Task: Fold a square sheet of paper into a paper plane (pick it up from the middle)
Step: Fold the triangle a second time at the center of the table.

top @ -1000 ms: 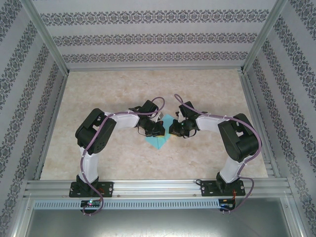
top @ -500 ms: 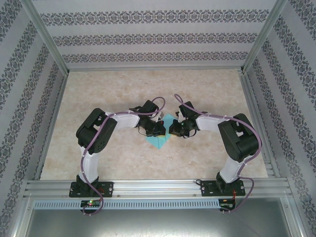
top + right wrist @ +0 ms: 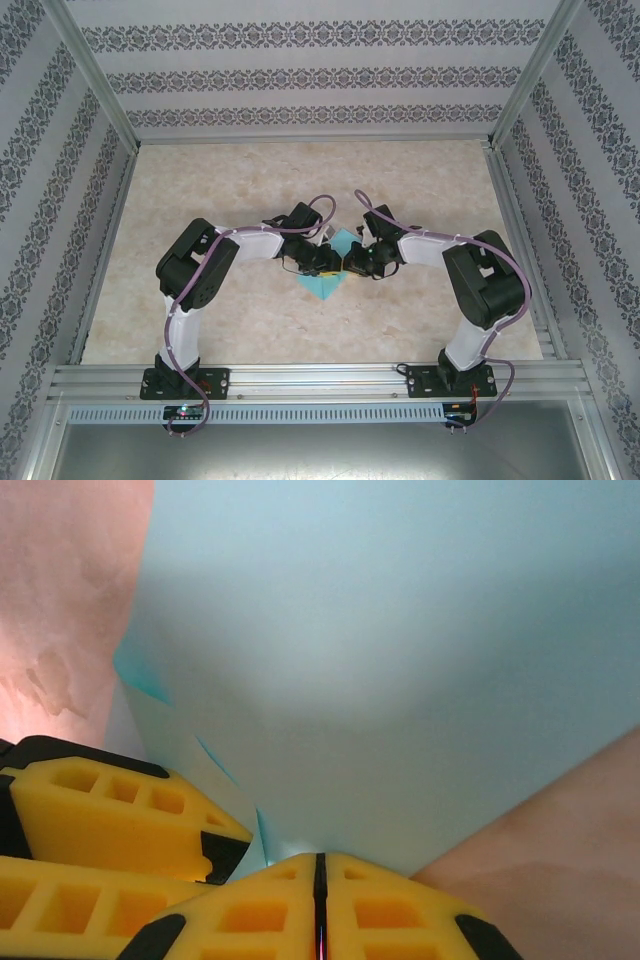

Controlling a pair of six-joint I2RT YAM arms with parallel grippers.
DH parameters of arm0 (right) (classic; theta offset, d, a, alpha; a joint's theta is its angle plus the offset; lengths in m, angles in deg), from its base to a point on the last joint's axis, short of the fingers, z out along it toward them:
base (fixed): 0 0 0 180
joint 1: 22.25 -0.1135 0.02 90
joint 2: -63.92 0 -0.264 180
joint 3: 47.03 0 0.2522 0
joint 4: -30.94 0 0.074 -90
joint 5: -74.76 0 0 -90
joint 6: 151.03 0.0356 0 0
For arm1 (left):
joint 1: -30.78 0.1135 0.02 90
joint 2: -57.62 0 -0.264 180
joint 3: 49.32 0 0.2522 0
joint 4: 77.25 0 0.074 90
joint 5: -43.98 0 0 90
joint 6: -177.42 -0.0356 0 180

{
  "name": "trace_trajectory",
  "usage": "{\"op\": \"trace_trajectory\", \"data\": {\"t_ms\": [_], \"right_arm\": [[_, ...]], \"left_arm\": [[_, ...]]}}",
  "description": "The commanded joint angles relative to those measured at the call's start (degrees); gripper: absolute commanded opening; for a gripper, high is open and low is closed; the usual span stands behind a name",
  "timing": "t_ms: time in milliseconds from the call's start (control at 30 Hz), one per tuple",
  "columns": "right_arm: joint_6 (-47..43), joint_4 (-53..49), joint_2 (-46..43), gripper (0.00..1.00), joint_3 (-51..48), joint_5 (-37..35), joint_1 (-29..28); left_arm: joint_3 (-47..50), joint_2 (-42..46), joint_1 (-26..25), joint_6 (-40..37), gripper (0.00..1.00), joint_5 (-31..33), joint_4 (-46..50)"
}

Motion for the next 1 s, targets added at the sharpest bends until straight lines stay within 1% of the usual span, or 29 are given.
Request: {"op": "trace_trajectory", "data": {"t_ms": [0, 67, 333, 433, 567, 767, 867, 967], "right_arm": [[-1.08, -0.45, -1.82, 0.10, -0.73, 0.09, 0.19], [-0.73, 0.55, -2.44, 0.10, -1.47, 0.48, 0.86], [1.92, 4.71, -7.44, 0.10, -5.92, 4.20, 4.12], [3.35, 5.55, -9.71, 0.10, -7.96, 5.36, 4.65], [6.60, 9.33, -12.18, 0.08, -11.29, 7.62, 5.24], [10.69, 14.51, -12.35, 0.06, -12.98, 10.24, 4.38], [11.76, 15.88, -11.50, 0.05, -12.47, 10.29, 3.33], [12.37, 16.64, -9.61, 0.03, -11.75, 9.94, 2.51]], "left_arm": [[1.82, -1.44, -0.94, -0.74, 0.34, 3.02, -0.64], [2.24, -1.12, -1.02, -0.74, 0.40, 3.02, -1.15], [4.23, -0.08, -0.92, 0.49, 0.41, 2.50, -4.55], [4.76, 0.70, -0.90, 0.89, 0.32, 2.88, -5.34], [5.60, 1.70, -0.77, 1.42, 0.24, 3.55, -6.14], [5.95, 2.21, -0.68, 1.58, 0.11, 3.33, -6.71], [6.06, 1.99, -0.68, 1.35, 0.07, 3.20, -6.67], [6.06, 2.00, -0.68, 1.24, 0.06, 2.95, -6.71]]}}
